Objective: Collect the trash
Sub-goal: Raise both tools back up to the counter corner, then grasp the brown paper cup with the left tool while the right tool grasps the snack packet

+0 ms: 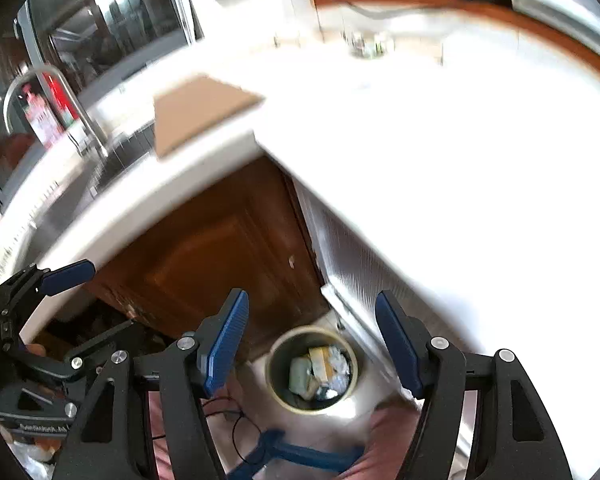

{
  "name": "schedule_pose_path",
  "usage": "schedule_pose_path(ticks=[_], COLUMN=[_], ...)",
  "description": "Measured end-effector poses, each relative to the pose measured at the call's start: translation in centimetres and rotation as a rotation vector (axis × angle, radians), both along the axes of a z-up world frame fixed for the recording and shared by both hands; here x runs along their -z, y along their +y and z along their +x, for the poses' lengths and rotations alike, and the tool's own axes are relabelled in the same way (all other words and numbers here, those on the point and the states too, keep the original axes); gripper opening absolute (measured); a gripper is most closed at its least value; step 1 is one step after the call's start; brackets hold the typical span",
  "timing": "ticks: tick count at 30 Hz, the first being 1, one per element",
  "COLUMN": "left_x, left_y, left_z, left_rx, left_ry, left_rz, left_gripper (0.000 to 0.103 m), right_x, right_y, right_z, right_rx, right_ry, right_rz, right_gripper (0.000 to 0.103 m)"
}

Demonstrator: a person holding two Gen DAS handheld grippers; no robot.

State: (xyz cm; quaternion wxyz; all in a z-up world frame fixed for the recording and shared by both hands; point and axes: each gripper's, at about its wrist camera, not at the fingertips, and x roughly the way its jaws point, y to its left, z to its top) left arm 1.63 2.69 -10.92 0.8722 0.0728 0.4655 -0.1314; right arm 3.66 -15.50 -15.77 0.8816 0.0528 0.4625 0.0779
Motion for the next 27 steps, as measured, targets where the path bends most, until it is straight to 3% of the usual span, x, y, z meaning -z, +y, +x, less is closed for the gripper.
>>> schedule_pose_path(ticks=[7, 14, 21, 24, 27], left_x=[-10.0, -17.2, -17.5, -15.5, -13.1], left_y=[-0.2, -2.2, -5.4, -6.7, -7.9], left_z=[5.8, 15.2, 26.2, 31.7, 36.4], left_rx=[0.037, 0.077, 0.123, 0.124, 0.123], left_ry=[-0.059, -0.132, -0.134, -0.126, -0.127], left_rz=[0.005, 0.061, 0.104, 0.116, 0.130], left_gripper=[0.092, 0.092, 0.092, 0.092, 0.092], right_x=[-10.1, -17.8, -20.6, -19.6, -16.5], right_y=[-1.9, -5.5, -8.5, -9.7, -10.6], right_z=[4.5, 13.8, 25.6, 31.4, 36.1], right_rx=[-0.004, 0.018, 0.061, 0.080, 0.097], right_ry=[-0.069, -0.070, -0.067, -0.067, -0.043], right_rz=[0.014, 0.017, -0.021, -0.033, -0.021], right_gripper=[0.068, 0.067, 0.066, 0.066, 0.066])
